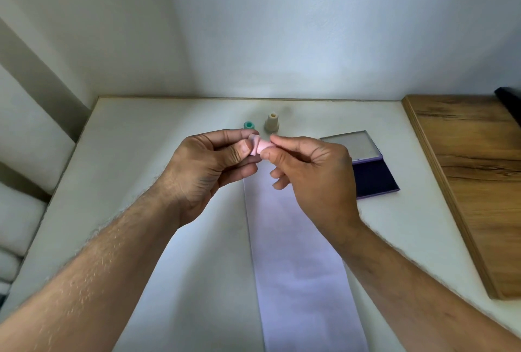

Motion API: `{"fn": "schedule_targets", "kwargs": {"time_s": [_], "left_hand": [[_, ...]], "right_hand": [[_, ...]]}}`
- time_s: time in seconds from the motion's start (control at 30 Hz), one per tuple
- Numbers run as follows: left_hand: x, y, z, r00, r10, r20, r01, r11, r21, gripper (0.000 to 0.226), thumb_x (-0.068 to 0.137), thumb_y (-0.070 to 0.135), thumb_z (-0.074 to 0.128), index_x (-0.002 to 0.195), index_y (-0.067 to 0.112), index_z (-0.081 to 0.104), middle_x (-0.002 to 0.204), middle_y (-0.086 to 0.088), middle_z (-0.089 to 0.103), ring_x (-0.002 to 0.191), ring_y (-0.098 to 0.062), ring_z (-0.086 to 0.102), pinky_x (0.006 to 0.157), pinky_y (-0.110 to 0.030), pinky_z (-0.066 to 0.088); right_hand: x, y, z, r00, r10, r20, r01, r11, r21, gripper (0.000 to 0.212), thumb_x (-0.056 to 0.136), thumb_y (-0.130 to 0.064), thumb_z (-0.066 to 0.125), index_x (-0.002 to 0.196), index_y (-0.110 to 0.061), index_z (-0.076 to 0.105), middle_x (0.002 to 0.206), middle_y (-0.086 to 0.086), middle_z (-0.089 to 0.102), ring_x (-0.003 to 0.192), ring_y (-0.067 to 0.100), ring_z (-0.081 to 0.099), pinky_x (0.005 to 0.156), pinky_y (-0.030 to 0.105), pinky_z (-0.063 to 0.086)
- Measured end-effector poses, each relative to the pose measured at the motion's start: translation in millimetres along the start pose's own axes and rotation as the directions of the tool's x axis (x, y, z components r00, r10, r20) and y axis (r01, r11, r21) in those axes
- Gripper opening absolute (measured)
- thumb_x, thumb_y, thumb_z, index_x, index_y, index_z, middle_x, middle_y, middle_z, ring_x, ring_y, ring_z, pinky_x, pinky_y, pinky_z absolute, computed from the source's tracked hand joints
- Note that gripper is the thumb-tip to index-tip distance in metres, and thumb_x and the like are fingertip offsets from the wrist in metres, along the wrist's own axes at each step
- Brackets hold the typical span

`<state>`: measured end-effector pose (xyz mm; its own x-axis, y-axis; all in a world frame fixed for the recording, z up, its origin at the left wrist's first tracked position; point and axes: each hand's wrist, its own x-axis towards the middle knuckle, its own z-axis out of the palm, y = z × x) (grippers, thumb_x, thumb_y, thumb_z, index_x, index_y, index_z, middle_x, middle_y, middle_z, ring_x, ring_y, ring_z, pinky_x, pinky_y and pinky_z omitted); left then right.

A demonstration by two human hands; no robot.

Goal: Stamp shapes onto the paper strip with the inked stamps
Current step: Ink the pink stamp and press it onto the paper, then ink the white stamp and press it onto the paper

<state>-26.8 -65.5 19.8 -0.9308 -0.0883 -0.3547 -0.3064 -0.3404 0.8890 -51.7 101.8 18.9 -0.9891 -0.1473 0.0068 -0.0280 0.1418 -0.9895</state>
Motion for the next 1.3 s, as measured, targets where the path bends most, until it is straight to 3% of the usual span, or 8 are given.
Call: {"fn": "schedule_targets", "kwargs": {"time_s": [0.1,0.27,0.77,0.9,0.97,1.07,1.17,1.3], "left_hand": [[1,1,1,0.999,0.051,-0.014,-0.05,0.998,0.028,0.037,0.073,0.016,0.072,0.108,0.003,0.072,0.106,-0.01,0.075,0.099,-0.024,0.072,0.081,-0.026,0.057],[2,5,2,0.992,0.125,0.034,-0.128,0.986,0.106,0.025,0.077,0.011,0.074,0.102,0.011,0.075,0.099,-0.008,0.077,0.094,-0.022,0.073,0.082,-0.028,0.057],[-3,4,13,0.973,0.227,-0.044,-0.22,0.966,0.132,0.046,0.072,0.014,0.075,0.117,0.008,0.068,0.102,-0.008,0.077,0.102,-0.019,0.072,0.088,-0.032,0.057],[-3,6,15,0.931,0.314,-0.187,-0.261,0.929,0.264,0.038,0.08,0.015,0.077,0.118,0.012,0.07,0.106,0.001,0.076,0.093,-0.009,0.074,0.085,-0.023,0.057],[-1,5,16,0.917,0.333,-0.219,-0.254,0.912,0.322,0.033,0.082,0.012,0.076,0.115,0.015,0.072,0.105,0.005,0.076,0.089,-0.006,0.074,0.085,-0.021,0.057],[1,0,17,0.906,0.338,-0.254,-0.227,0.895,0.384,0.027,0.084,0.011,0.075,0.109,0.022,0.074,0.101,0.01,0.076,0.086,-0.006,0.074,0.089,-0.029,0.057],[1,-3,17,0.893,0.346,-0.288,-0.207,0.884,0.419,0.027,0.086,0.009,0.072,0.107,0.025,0.075,0.099,0.012,0.076,0.086,-0.007,0.074,0.092,-0.032,0.056],[2,-3,18,0.885,0.346,-0.312,-0.188,0.878,0.44,0.026,0.086,0.01,0.071,0.105,0.027,0.076,0.099,0.014,0.076,0.089,-0.006,0.074,0.094,-0.031,0.055]], "right_hand": [[4,-5,1,0.965,0.248,0.08,-0.26,0.924,0.279,0.012,0.082,-0.015,0.076,0.092,-0.01,0.078,0.074,0.005,0.076,0.059,0.02,0.067,0.06,0.029,0.059],[3,-7,2,0.83,0.475,0.293,-0.552,0.618,0.56,0.018,0.089,-0.016,0.065,0.086,0.0,0.073,0.075,0.012,0.074,0.065,0.017,0.072,0.061,0.02,0.059],[4,-6,1,0.797,0.482,0.363,-0.586,0.473,0.658,0.02,0.091,-0.011,0.065,0.101,0.005,0.071,0.092,0.011,0.077,0.082,0.018,0.075,0.071,0.021,0.06],[6,-6,-1,0.845,0.475,0.243,-0.505,0.565,0.652,0.021,0.087,-0.008,0.069,0.104,0.005,0.07,0.09,0.016,0.073,0.078,0.02,0.071,0.069,0.023,0.06],[11,-7,-5,0.899,0.425,0.102,-0.413,0.749,0.519,0.017,0.084,-0.005,0.073,0.1,0.0,0.072,0.087,0.016,0.073,0.074,0.022,0.068,0.066,0.025,0.06],[21,-7,-9,0.98,0.17,-0.102,-0.172,0.985,-0.015,0.02,0.082,-0.011,0.074,0.102,-0.01,0.075,0.081,0.001,0.076,0.062,0.016,0.068,0.06,0.029,0.06],[32,-2,-3,0.987,-0.093,-0.131,0.03,0.907,-0.42,0.016,0.083,-0.018,0.071,0.099,-0.02,0.075,0.083,-0.008,0.075,0.071,0.014,0.069,0.072,0.035,0.06],[48,7,1,0.986,-0.117,-0.123,0.008,0.756,-0.654,0.032,0.09,-0.019,0.061,0.122,-0.019,0.065,0.105,0.004,0.074,0.097,0.024,0.067,0.087,0.035,0.055]]}}
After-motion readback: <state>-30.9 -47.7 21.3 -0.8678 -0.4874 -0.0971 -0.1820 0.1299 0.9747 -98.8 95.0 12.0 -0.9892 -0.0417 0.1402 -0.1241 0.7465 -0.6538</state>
